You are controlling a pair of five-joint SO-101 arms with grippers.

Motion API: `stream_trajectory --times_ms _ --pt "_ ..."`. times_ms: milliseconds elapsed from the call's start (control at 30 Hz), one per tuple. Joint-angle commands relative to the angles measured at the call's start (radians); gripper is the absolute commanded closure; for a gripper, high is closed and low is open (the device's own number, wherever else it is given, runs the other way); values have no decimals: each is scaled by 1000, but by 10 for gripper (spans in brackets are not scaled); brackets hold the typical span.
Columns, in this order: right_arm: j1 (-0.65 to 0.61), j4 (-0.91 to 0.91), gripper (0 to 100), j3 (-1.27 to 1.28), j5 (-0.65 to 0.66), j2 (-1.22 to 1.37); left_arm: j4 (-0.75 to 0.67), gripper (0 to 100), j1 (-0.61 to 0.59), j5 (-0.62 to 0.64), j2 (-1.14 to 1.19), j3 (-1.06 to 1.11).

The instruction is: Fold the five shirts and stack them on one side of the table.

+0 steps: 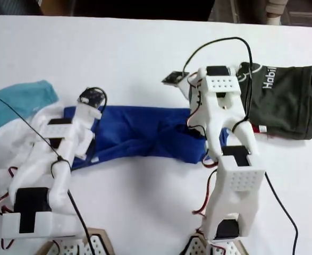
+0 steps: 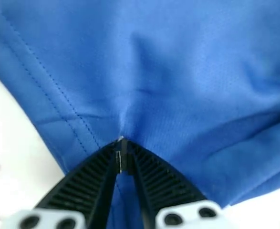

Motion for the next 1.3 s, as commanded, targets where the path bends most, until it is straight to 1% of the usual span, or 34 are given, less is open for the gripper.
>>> stream_trajectory --times_ms 0,133,233,467,600,800,933,967,1033,1067,1267 --pt "10 -10 850 -12 0 -5 -20 976 18 3 -18 -5" --pt "12 -8 839 -6 44 -1 -20 976 18 3 -18 -5" --pt "24 -18 839 -9 48 1 -20 976 18 3 -18 -5" --pt "114 -157 839 -15 49 -1 -20 976 18 3 -18 -5" --pt "134 -182 840 -61 46 -8 -20 976 18 3 -18 -5" --pt "87 -130 840 -198 43 -4 -20 976 18 3 -18 -5" --pt "70 -119 840 -226 41 -2 -20 976 18 3 -18 -5" --pt "70 -93 840 -224 41 -8 -20 976 18 3 -18 -5" --pt "70 19 840 -235 46 -16 -20 976 18 3 -18 -5" --pt "70 62 840 -230 43 -28 -20 976 18 3 -18 -5" --pt "88 47 840 -83 49 -101 -20 976 20 3 -18 -5"
